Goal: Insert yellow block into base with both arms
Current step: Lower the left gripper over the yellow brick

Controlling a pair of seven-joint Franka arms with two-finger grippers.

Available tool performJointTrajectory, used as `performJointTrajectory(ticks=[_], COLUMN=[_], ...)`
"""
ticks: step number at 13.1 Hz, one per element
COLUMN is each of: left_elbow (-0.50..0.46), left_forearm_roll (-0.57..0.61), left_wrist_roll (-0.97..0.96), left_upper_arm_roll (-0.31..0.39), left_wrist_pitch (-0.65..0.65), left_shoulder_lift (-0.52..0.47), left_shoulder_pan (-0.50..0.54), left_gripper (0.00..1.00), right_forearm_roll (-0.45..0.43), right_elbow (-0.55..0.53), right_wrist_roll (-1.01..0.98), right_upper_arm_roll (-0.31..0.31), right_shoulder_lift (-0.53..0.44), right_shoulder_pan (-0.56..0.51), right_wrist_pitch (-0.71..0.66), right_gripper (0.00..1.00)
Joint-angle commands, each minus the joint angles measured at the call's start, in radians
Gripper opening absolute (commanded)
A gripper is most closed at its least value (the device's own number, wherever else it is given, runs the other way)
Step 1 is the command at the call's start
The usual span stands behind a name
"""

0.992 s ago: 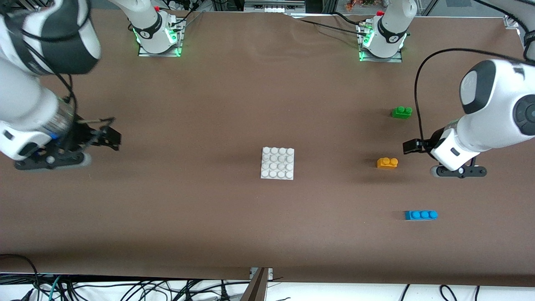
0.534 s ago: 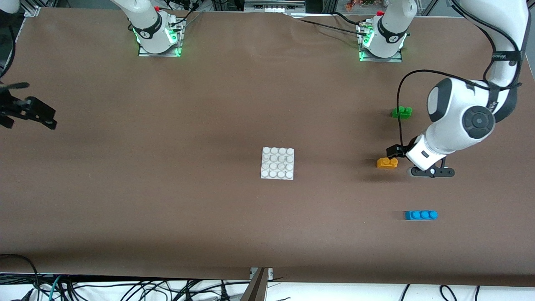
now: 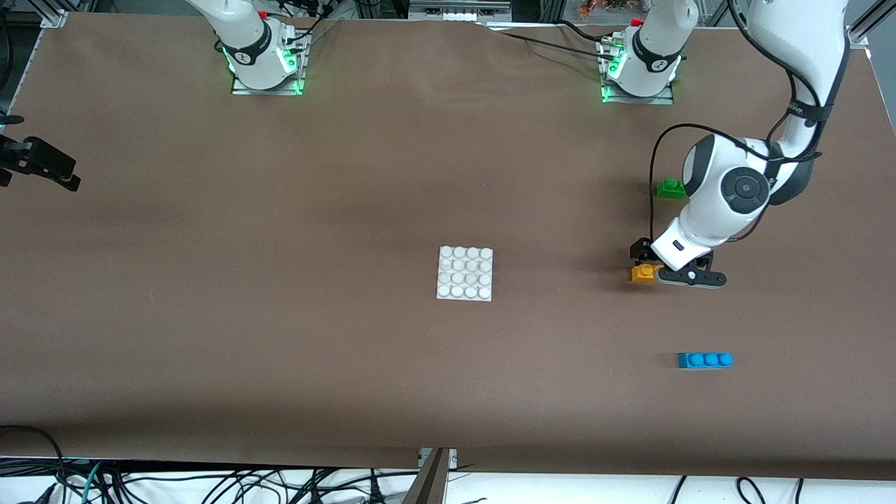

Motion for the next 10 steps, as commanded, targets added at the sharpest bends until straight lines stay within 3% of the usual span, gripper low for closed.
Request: performJointTrajectory(ticks=[1, 10], left_elbow=[-0.032, -0.023], left_forearm_roll=[0.042, 0.063], left_wrist_roll=[0.010, 0.010], left_upper_arm_roll=[0.000, 0.009], left_wrist_pitch=[0.081, 0.150], left_shoulder_lift=[0.031, 0.088], left_shoulder_pan=[0.002, 0.002], left_gripper=[1.00, 1.00], right_forearm_roll=[-0.002, 0.001], right_elbow=[-0.014, -0.014], right_wrist_roll=[-0.040, -0.037], right_upper_arm_roll=[0.017, 0.014], right_shoulder_lift=[-0.012, 0.011], right_shoulder_pan=[-0.021, -0.013], right_wrist_pitch=[0.004, 0.001], right_gripper=[1.00, 1.00])
